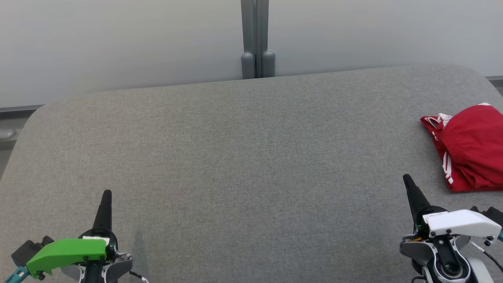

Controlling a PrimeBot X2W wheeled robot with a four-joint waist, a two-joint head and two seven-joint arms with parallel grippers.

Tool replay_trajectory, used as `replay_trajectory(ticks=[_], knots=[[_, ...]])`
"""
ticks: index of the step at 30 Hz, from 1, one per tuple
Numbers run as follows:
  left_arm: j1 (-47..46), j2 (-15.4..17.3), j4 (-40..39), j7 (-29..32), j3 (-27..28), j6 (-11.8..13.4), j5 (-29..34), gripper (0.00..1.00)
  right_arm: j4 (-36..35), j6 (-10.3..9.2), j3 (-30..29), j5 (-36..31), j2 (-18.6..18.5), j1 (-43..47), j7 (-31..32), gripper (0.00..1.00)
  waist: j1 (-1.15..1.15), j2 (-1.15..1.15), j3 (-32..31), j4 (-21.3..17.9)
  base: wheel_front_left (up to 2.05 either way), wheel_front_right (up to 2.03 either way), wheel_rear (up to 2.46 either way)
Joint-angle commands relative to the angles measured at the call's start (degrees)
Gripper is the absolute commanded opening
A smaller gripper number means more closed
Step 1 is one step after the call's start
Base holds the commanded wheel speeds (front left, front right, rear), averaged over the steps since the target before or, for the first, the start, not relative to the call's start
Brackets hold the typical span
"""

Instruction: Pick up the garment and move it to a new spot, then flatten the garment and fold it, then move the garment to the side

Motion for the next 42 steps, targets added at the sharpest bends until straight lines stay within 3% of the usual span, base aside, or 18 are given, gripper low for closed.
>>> replay_trajectory(ticks=[1,29,42], knots=[[-1.2,0.1,-0.4,0.4,0.3,-0.5,-1.1,0.00,-0.5,0.01,-0.3,1.4,0.0,-1.0,0.4,0.00,0.00,0.00,0.0,0.0,0.00,0.00,0.00],[-1.9,-0.2,-1.5,3.3,1.4,-0.5,-11.4,0.00,-0.8,0.00,-1.3,13.1,0.4,-1.4,2.6,0.00,0.00,0.00,0.6,-0.1,0.00,0.00,0.00],[-1.8,-0.2,-1.5,3.3,1.4,-0.5,-11.3,0.00,-0.7,0.00,-1.3,13.1,0.4,-1.4,2.7,0.00,0.00,0.00,0.6,-0.1,0.00,0.00,0.00]])
